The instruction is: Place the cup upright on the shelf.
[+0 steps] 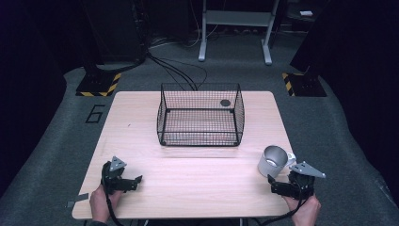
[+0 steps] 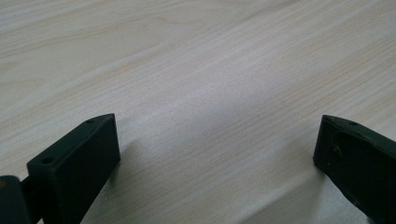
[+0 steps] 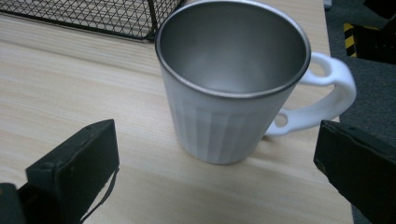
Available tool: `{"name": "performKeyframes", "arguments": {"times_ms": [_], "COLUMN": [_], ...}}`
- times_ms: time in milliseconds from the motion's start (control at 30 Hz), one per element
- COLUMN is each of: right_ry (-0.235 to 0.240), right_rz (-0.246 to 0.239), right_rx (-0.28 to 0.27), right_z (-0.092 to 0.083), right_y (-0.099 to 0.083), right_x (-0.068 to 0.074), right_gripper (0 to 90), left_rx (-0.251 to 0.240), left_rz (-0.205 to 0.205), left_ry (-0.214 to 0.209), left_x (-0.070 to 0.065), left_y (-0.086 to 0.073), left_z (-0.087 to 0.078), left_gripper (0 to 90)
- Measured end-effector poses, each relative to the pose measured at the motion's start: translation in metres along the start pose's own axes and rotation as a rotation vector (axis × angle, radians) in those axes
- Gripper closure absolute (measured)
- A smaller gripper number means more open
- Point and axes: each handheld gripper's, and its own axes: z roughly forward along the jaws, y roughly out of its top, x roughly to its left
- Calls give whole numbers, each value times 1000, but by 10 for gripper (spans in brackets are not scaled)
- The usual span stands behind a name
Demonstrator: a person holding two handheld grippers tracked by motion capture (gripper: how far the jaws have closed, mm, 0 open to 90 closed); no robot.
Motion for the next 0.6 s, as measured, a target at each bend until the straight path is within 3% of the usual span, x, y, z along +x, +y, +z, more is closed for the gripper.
{"name": "performKeyframes", "arguments": {"times_ms": [300, 600], "right_ry": [8, 15], "right_rz": [-24, -38], "right_rx": [-40, -30], "right_z": [6, 19], "right_y": [21, 35], "right_x": [-2, -7], "right_gripper": [0, 0], "left_rx": [1, 4], "left_rz": [0, 0], "left_ry": [0, -1], "left_x": [0, 0], "left_y": [0, 0], "left_z": [0, 0], "left_gripper": [4, 4]}}
